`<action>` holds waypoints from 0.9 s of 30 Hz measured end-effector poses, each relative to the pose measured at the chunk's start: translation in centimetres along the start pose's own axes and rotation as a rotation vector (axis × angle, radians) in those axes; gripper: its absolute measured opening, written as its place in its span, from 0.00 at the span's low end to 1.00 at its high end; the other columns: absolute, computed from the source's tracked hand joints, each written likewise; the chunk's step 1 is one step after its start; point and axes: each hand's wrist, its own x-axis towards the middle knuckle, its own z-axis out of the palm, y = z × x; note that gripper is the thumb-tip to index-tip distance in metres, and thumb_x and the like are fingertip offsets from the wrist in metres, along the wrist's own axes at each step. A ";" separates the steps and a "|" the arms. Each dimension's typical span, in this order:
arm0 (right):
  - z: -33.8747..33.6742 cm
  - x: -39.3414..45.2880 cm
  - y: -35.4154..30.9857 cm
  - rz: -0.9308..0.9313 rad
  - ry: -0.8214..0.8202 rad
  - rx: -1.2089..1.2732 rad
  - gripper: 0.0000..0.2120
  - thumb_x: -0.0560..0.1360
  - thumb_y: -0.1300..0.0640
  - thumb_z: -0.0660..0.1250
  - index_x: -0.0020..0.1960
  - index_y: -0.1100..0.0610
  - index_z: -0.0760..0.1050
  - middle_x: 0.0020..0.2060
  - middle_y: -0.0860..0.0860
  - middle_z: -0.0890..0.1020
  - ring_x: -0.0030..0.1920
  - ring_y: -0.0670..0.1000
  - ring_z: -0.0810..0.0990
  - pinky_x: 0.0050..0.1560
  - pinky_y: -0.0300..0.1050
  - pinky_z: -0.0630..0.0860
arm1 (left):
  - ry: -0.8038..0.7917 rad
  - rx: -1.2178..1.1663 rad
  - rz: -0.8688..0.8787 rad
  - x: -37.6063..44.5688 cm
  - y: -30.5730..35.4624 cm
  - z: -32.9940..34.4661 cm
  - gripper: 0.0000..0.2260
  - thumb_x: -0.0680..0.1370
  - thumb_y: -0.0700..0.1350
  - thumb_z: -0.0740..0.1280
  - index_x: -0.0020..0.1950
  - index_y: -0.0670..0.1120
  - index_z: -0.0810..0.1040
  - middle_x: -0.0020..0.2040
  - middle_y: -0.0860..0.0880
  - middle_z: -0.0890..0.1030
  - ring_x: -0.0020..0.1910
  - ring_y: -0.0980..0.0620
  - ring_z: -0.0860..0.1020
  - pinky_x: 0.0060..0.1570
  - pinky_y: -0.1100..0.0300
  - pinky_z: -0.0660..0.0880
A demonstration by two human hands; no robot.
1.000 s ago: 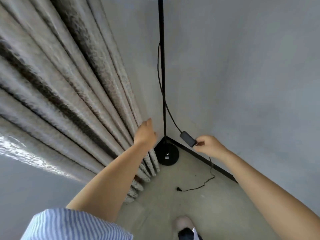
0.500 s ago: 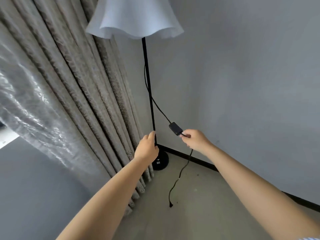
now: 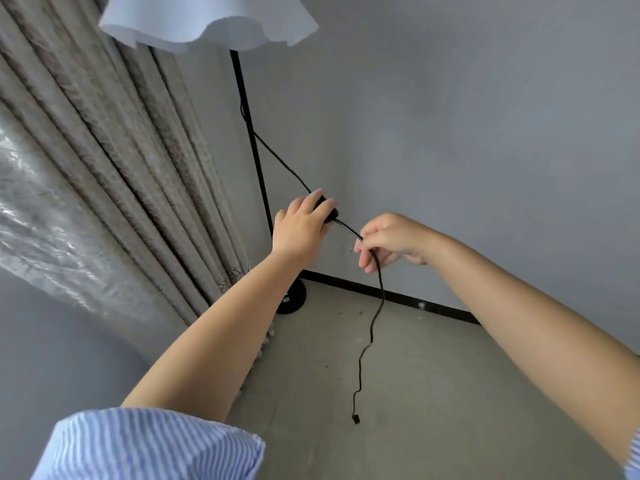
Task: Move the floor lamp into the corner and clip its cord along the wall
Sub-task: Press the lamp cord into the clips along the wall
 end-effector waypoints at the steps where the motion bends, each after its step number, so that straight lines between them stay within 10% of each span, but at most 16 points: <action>1: -0.7 -0.6 0.3 0.026 -0.016 0.000 0.10 0.73 0.64 0.59 0.34 0.58 0.74 0.19 0.47 0.81 0.22 0.46 0.80 0.32 0.38 0.79 | 0.024 0.005 -0.040 0.2 0.2 0.0 0.14 0.79 0.45 0.60 0.64 0.47 0.69 0.70 0.45 0.68 0.65 0.41 0.67 0.58 0.45 0.68; 7: -4.1 -4.6 5.3 0.091 0.014 0.001 0.14 0.78 0.60 0.55 0.37 0.55 0.75 0.19 0.46 0.71 0.19 0.44 0.67 0.26 0.36 0.75 | -0.098 0.159 -0.164 0.9 -2.4 1.1 0.11 0.80 0.42 0.57 0.61 0.45 0.69 0.66 0.45 0.71 0.70 0.42 0.59 0.68 0.45 0.59; 15: -5.1 -1.8 8.9 -0.032 0.282 -0.046 0.14 0.76 0.61 0.59 0.35 0.50 0.75 0.22 0.46 0.71 0.20 0.43 0.64 0.24 0.36 0.61 | -0.351 0.104 0.260 3.8 0.8 5.7 0.13 0.80 0.43 0.56 0.63 0.45 0.70 0.69 0.46 0.70 0.72 0.48 0.59 0.73 0.47 0.49; 20: -8.5 5.2 10.2 -0.037 0.250 -0.128 0.10 0.76 0.60 0.59 0.47 0.60 0.79 0.25 0.45 0.70 0.24 0.43 0.68 0.28 0.34 0.66 | -0.440 -0.192 0.154 9.0 1.1 8.9 0.08 0.79 0.42 0.59 0.53 0.39 0.72 0.51 0.39 0.78 0.51 0.41 0.75 0.49 0.54 0.70; 27: -14.4 19.9 12.6 -0.062 0.285 -0.231 0.13 0.77 0.60 0.56 0.47 0.68 0.76 0.26 0.50 0.71 0.25 0.44 0.65 0.27 0.30 0.66 | -0.610 -0.509 -0.320 17.8 -4.6 16.7 0.17 0.79 0.43 0.60 0.30 0.52 0.69 0.30 0.54 0.71 0.29 0.58 0.69 0.28 0.76 0.68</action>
